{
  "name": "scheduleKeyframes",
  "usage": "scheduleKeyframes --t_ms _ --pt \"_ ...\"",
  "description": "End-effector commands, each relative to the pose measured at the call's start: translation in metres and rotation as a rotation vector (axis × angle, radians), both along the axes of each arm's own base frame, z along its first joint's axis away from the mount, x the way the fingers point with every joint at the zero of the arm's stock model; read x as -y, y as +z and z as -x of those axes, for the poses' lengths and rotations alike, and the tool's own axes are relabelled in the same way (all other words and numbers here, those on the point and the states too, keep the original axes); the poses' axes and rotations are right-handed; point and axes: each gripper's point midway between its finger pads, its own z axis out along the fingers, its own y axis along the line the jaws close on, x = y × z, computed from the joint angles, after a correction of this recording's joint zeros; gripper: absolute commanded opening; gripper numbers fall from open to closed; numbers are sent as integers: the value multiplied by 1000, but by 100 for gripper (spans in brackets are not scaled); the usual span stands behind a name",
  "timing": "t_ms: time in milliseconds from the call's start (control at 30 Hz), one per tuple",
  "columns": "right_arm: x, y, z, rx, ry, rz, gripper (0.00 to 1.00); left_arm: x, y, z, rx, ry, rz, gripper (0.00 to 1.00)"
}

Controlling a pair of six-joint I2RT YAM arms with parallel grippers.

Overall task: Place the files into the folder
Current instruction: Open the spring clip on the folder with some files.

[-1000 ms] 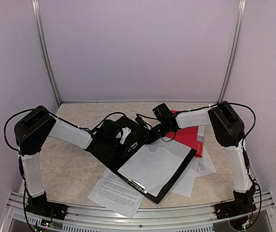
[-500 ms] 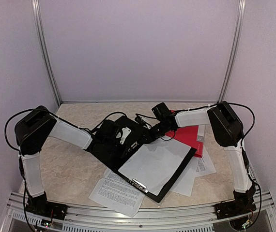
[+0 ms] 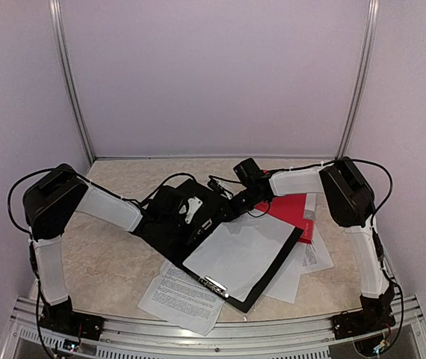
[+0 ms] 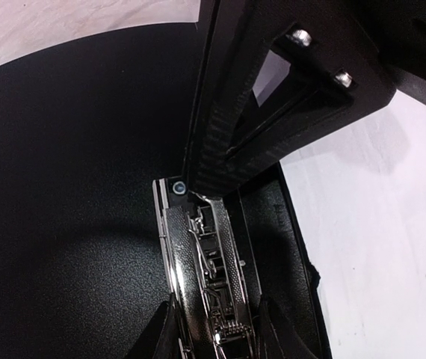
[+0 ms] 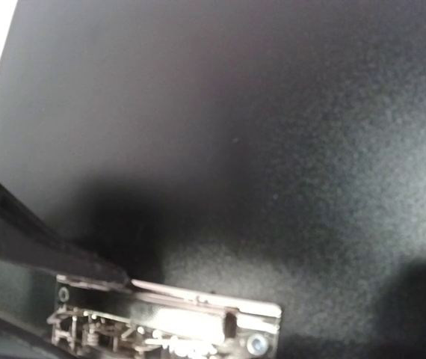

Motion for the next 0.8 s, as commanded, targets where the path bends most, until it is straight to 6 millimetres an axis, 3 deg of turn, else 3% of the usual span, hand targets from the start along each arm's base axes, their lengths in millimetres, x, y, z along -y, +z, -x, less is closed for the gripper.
scheduleKeyframes --t_ms 0,400,767 --pt "41 -68 -29 40 -142 230 0 0 -39 49 -161 -126 -38 31" --pt "59 -79 -38 44 -224 338 0 1 -40 55 -132 -153 -19 31" --pt "40 -55 -43 66 -195 242 0 4 -45 64 -150 -194 -26 31"
